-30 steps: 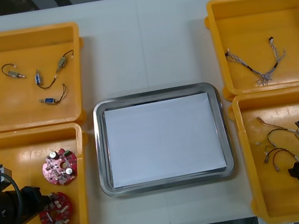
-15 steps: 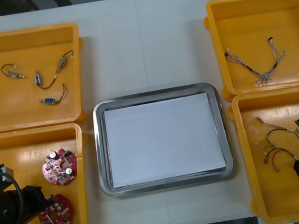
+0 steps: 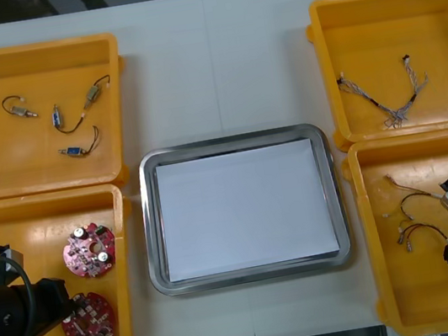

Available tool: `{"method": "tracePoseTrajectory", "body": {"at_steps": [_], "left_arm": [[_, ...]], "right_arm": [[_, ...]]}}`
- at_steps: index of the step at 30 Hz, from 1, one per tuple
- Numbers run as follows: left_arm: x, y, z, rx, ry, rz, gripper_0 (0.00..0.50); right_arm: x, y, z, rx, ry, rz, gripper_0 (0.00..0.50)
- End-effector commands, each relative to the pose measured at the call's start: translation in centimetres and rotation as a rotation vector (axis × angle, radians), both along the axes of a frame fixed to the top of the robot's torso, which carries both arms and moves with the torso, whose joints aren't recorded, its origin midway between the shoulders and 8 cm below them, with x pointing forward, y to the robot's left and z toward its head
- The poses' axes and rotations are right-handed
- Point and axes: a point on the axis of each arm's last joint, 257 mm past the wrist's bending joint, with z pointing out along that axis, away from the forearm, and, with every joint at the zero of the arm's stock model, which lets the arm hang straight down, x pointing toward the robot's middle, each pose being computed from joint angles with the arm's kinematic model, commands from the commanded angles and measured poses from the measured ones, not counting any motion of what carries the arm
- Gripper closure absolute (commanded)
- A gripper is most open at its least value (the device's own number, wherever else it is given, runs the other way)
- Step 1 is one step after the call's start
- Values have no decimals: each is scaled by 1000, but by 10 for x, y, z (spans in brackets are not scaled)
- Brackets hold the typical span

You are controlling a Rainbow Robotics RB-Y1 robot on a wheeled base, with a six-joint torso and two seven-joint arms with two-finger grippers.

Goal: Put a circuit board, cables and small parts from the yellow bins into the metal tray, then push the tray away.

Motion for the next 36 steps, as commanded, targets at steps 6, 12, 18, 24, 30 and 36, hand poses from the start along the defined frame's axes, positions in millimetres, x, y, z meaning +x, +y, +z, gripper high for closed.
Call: {"method": "tracePoseTrajectory", "body": {"at_steps": [6, 12, 18, 24, 30, 36], "left_arm": [[13, 22, 56, 19, -10, 59, 500], [26, 27, 81, 60, -15, 24, 500], [41, 17, 112, 61, -42, -38, 500], [54, -4, 142, 34, -73, -108, 500], [62, -29, 162, 33, -82, -192, 500], [71, -43, 171, 39, -100, -227, 500]], "right_arm": [[5, -2, 72, -51, -48, 36, 500], [2, 2, 107, -24, -43, 40, 500], [1, 3, 142, -13, -40, 49, 500], [-1, 6, 171, -20, -35, 74, 500], [2, 11, 198, -65, -57, 117, 500], [13, 25, 216, -67, -106, 171, 500]]}}
